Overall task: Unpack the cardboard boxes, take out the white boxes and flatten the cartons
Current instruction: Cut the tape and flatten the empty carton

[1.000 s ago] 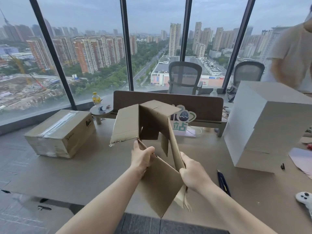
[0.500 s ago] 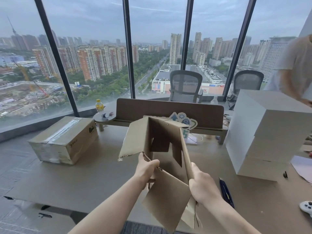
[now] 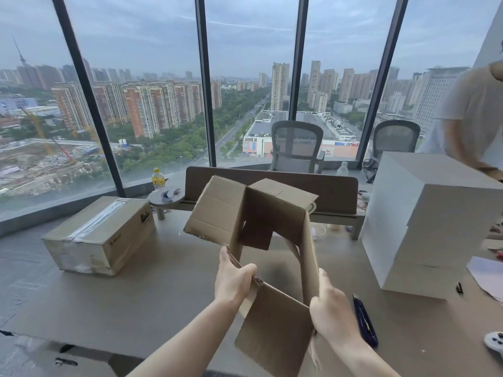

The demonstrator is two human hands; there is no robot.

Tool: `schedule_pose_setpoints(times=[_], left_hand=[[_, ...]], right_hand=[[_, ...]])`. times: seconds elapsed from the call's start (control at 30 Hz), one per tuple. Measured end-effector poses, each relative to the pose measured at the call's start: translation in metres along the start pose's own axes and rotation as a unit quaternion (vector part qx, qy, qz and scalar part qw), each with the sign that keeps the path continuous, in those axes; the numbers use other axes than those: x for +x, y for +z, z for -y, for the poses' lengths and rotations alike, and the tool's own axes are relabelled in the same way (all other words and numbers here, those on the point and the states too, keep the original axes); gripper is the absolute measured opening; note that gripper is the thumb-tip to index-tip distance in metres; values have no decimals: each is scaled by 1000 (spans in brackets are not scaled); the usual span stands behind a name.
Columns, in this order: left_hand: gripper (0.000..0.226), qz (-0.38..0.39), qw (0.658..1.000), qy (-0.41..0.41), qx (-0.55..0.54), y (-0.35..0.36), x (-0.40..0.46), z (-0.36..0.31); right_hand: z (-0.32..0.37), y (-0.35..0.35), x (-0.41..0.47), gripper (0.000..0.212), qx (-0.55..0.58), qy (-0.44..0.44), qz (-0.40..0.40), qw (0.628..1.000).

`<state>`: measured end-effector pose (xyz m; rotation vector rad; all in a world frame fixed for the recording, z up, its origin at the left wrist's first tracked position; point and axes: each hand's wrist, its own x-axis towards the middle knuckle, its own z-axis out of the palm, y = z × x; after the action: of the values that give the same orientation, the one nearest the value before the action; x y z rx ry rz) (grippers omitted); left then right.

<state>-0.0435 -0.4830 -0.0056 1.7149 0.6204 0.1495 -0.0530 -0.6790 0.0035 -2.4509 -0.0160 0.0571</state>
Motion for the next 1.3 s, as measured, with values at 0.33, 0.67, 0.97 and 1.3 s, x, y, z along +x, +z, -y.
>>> schedule_pose_setpoints(times=[0.33, 0.67, 0.97, 1.3], left_hand=[[94, -7, 997, 4, 82, -2, -6, 1], [87, -1, 997, -79, 10, -3, 3, 17], [54, 9, 999, -36, 9, -5, 11, 22], [66, 38, 999, 25, 24, -6, 8, 32]], right_hand=[[-3, 0, 11, 72, 9, 64, 15, 998], [-2, 8, 1, 76, -11, -40, -26, 999], [-9, 4, 15, 91, 27, 0, 30, 999], [-7, -9, 49, 78, 29, 75, 0, 997]])
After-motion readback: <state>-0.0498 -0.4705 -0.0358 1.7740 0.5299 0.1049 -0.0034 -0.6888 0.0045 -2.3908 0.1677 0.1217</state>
